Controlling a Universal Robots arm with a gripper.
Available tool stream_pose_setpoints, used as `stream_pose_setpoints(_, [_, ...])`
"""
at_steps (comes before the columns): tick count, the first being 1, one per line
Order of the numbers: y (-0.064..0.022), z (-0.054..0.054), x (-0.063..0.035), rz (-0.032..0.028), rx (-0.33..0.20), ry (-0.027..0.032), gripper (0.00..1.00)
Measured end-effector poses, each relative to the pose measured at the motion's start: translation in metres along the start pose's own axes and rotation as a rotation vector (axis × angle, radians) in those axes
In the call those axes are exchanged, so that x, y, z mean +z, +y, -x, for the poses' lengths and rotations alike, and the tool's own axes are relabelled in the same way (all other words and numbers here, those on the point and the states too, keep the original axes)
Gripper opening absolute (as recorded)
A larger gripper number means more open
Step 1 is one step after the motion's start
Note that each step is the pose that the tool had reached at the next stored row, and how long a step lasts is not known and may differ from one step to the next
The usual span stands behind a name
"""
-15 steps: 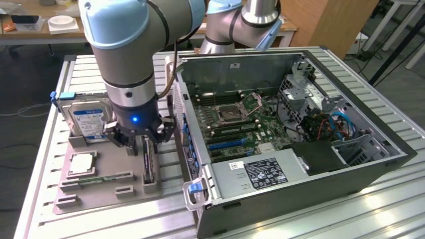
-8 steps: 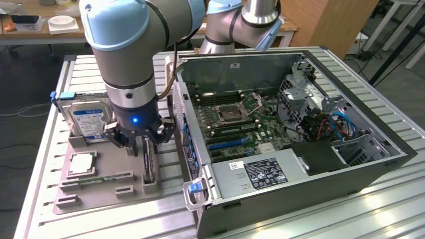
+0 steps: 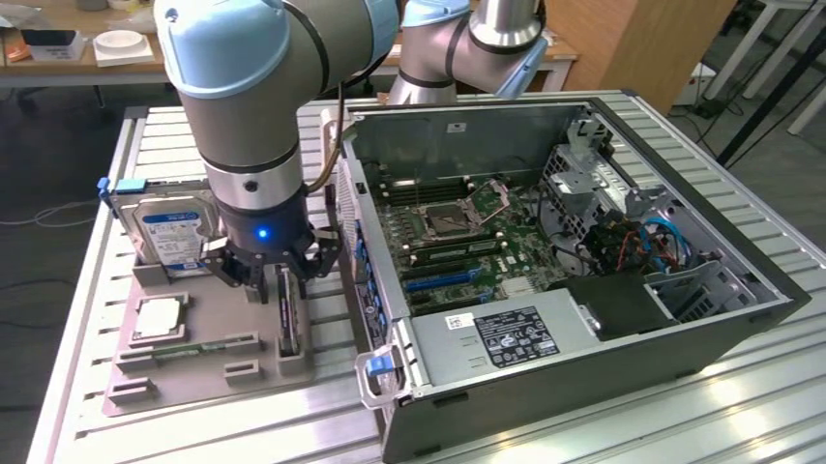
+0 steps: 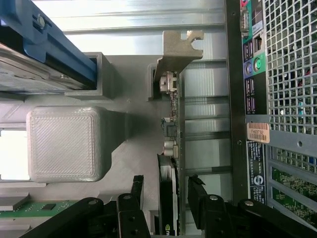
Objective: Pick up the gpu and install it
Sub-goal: 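Pick up the gpu and move the gpu toward the slot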
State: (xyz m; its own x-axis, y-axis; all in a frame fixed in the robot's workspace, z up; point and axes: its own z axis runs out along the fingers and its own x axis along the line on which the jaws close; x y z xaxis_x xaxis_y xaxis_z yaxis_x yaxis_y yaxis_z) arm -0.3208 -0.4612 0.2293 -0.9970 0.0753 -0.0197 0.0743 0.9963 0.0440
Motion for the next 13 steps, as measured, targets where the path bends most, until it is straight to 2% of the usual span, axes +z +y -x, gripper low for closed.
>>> stream_pose_setpoints(4, [0.0, 0.0, 0.0, -0.0001, 0.0, 0.0, 0.47])
stream_pose_setpoints(5, [0.0, 0.0, 0.0, -0.0001, 0.0, 0.0001, 0.41])
stream_pose_setpoints(12, [0.0, 0.0, -0.0001, -0.0001, 0.0, 0.0, 0.39])
stream_pose_setpoints(13, [0.0, 0.0, 0.0, -0.0001, 0.0, 0.0, 0.32])
